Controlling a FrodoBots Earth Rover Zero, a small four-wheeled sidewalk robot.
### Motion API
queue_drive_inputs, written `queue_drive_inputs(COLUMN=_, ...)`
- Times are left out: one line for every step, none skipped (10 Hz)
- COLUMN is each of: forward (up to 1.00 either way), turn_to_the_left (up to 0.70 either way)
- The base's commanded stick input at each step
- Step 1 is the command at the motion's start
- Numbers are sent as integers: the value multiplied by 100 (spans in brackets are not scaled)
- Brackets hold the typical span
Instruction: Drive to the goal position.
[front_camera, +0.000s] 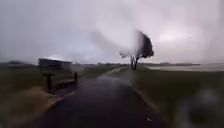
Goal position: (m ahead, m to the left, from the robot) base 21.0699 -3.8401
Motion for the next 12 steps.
queue_drive_inputs(forward=70, turn_to_the_left=0)
queue_drive_inputs(forward=70, turn_to_the_left=0)
queue_drive_inputs(forward=70, turn_to_the_left=0)
queue_drive_inputs(forward=70, turn_to_the_left=0)
queue_drive_inputs(forward=70, turn_to_the_left=0)
queue_drive_inputs(forward=70, turn_to_the_left=0)
queue_drive_inputs(forward=70, turn_to_the_left=0)
queue_drive_inputs(forward=70, turn_to_the_left=0)
queue_drive_inputs(forward=70, turn_to_the_left=5)
queue_drive_inputs(forward=70, turn_to_the_left=12)
queue_drive_inputs(forward=70, turn_to_the_left=14)
queue_drive_inputs(forward=70, turn_to_the_left=14)
